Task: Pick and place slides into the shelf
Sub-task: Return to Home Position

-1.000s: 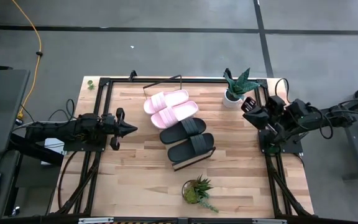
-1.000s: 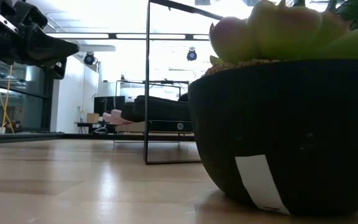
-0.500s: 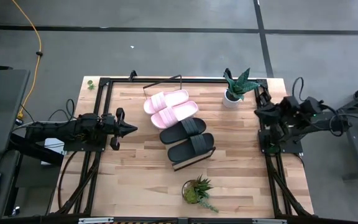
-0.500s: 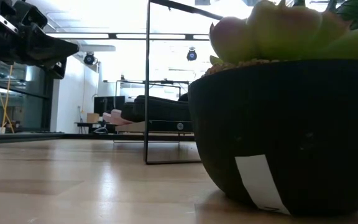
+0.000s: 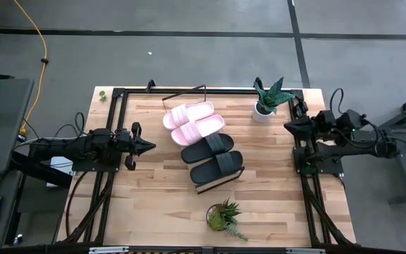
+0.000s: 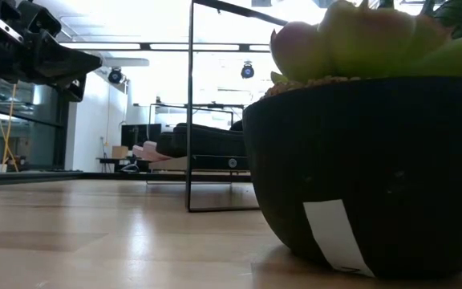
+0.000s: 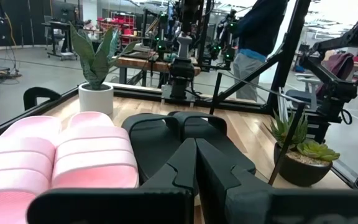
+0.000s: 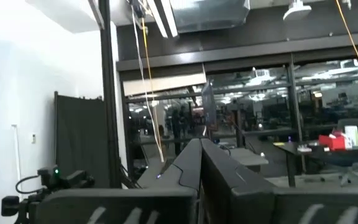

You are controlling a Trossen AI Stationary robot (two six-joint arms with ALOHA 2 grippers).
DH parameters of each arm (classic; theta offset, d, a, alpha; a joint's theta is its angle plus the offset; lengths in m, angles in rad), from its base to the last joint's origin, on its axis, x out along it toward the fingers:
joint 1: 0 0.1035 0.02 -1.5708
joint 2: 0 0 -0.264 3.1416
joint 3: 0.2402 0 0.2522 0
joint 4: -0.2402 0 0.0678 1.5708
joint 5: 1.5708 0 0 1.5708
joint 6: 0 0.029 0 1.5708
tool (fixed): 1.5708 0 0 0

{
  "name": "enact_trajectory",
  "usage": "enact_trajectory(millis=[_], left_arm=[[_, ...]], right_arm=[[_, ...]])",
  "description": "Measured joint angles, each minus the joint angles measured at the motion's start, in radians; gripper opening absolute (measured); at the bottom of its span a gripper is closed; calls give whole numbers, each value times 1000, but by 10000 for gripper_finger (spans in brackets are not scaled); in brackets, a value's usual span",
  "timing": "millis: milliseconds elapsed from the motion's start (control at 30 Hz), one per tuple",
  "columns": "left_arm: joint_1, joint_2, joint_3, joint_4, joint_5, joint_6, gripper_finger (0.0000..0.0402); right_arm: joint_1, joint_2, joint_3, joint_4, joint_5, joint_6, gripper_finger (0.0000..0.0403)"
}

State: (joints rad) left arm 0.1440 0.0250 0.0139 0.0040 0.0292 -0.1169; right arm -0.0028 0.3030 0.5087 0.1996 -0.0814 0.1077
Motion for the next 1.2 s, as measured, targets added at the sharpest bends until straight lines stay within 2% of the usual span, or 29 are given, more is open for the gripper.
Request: enact_trajectory(millis=[300, 500, 800, 1100, 1200], left_arm=[[0, 0, 0, 0, 0, 0, 1], [0, 0, 0, 0, 0, 0, 1], [0, 0, 0, 0, 0, 0, 1], [0, 0, 0, 0, 0, 0, 1], [0, 0, 0, 0, 0, 0, 1]], right_arm=[[-4, -51, -6, -5, -2, -6, 0], [-4, -162, -176, 106, 25, 50, 0], [-4, -266, -336, 217, 63, 68, 0], [-4, -280, -496, 390, 87, 75, 0], [-4, -281, -499, 395, 85, 75, 0]])
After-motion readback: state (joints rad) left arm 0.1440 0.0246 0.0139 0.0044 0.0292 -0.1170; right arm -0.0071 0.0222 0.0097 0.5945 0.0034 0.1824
